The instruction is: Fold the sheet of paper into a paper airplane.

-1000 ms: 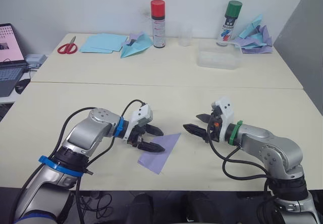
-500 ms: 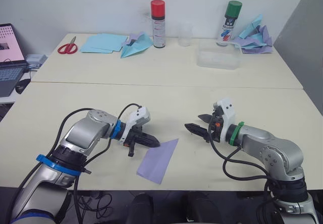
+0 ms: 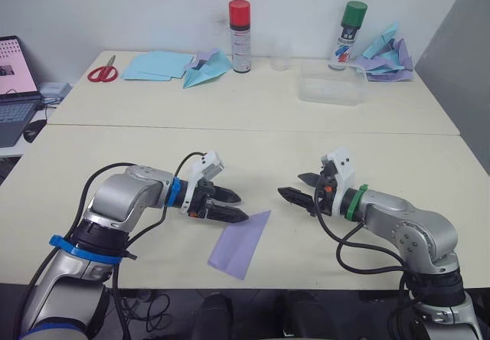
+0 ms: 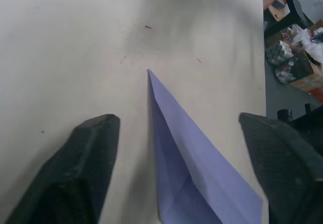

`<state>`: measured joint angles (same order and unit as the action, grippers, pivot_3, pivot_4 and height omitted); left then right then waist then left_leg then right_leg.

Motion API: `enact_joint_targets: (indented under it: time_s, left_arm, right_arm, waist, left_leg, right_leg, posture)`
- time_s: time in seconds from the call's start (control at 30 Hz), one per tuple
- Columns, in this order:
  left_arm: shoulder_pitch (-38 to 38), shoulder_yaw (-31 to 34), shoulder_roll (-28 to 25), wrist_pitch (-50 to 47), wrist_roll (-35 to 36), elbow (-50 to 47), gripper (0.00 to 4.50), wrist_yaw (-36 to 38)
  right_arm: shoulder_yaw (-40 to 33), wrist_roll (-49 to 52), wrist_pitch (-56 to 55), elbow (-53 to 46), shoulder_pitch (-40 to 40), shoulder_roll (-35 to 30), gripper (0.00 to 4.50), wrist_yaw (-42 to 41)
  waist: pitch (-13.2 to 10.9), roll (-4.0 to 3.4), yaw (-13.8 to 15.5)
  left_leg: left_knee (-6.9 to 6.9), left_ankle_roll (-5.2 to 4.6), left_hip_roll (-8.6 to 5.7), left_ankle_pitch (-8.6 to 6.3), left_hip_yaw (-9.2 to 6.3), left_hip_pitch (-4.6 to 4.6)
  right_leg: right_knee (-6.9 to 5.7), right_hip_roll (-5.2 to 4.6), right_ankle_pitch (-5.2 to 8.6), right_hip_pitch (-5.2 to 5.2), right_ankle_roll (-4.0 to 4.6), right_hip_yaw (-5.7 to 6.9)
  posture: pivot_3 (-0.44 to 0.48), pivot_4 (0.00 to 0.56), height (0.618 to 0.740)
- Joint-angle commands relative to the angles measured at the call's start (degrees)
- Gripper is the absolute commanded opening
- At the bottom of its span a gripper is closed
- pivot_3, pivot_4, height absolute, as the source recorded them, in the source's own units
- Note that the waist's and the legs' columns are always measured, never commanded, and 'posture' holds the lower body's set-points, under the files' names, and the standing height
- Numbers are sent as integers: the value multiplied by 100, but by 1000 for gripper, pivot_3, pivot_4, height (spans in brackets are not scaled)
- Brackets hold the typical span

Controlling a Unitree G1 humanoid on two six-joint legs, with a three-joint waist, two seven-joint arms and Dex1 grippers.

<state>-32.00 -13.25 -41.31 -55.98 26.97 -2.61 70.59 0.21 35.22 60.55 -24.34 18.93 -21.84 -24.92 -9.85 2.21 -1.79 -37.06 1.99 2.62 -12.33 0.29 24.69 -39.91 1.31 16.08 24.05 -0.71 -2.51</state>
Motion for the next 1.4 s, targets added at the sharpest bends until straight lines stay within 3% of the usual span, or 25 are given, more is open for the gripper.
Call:
enact_joint_targets:
  time_s: [0.03, 0.33, 0.57, 0.73, 0.87, 1.2, 1.23, 1.33, 1.4]
  left_arm:
    - [86, -41, -41, -12, 81, -286, 4468, -47]
    - [210, -124, -138, -367, 298, -566, 4468, 0]
    - [266, -240, -236, -475, 321, -628, 4468, -22]
    - [253, -251, -199, -548, 401, -673, 4468, 7]
    - [298, -306, -258, -532, 354, -697, 3682, 15]
    - [294, -91, -130, -733, 404, -575, 315, -343]
    - [261, 73, 2, -857, 469, -531, 33, -529]
    - [39, 1261, 980, -2033, 785, -365, 33, -1698]
    - [-300, 2763, 2301, -3097, 388, -230, 33, -2972]
  right_arm:
    - [-39, 78, -84, -151, 21, 25, 4297, -9]
    - [29, 147, -44, -375, -61, -161, 4297, -171]
    - [505, 615, -344, -1220, -399, -1104, 4297, -1554]
    - [722, 406, -818, -1210, -403, -1228, 4297, -1802]
    - [719, 457, -916, -1189, -376, -1237, 4297, -1825]
    - [661, 417, -1029, -1011, -335, -1279, 4297, -1753]
    - [659, 391, -1056, -1000, -353, -1287, 4297, -1744]
    - [686, 220, -1207, -948, -430, -1371, 4297, -1757]
    - [639, 135, -1316, -876, -466, -1340, 4297, -1687]
  waist:
    - [0, 0, 1]
    - [0, 0, 0]
    - [0, 0, 2]
    - [0, 0, 2]
    - [0, 0, 3]
    - [0, 0, 6]
    - [0, 0, 7]
    - [0, 0, 23]
    - [-1, 0, 42]
  left_leg:
    - [0, 0, 1, 0, 0, 0]
    - [0, 0, 0, 0, 1, 0]
    - [0, 0, 0, 0, -2, 0]
    - [-6, 0, -2, 0, -2, -3]
    - [-8, 0, -2, 0, -2, -4]
    - [-9, 0, -1, 1, -5, -4]
    - [-9, 0, -1, 1, -4, -4]
    - [-16, 0, 0, 1, -7, -2]
    - [-39, 0, -1, 0, -10, 8]
  right_leg:
    - [0, 0, -1, 0, 2, 0]
    - [0, -1, 0, 0, -1, 0]
    - [2, -2, 3, -1, -5, 2]
    - [-1, 1, 1, -3, -1, 4]
    - [-2, 2, 0, -4, 0, 3]
    - [-2, 1, 0, -4, 0, 2]
    - [-2, 1, 0, -4, 0, 2]
    - [-4, -1, 0, -6, 0, 4]
    - [-3, -2, 0, -12, -2, 19]
  posture:
    - [0, 150, 740]
    - [0, 150, 740]
    - [0, 150, 740]
    - [0, 150, 740]
    - [0, 150, 740]
    - [0, 150, 740]
    - [0, 150, 740]
    - [0, 150, 740]
    - [0, 150, 740]
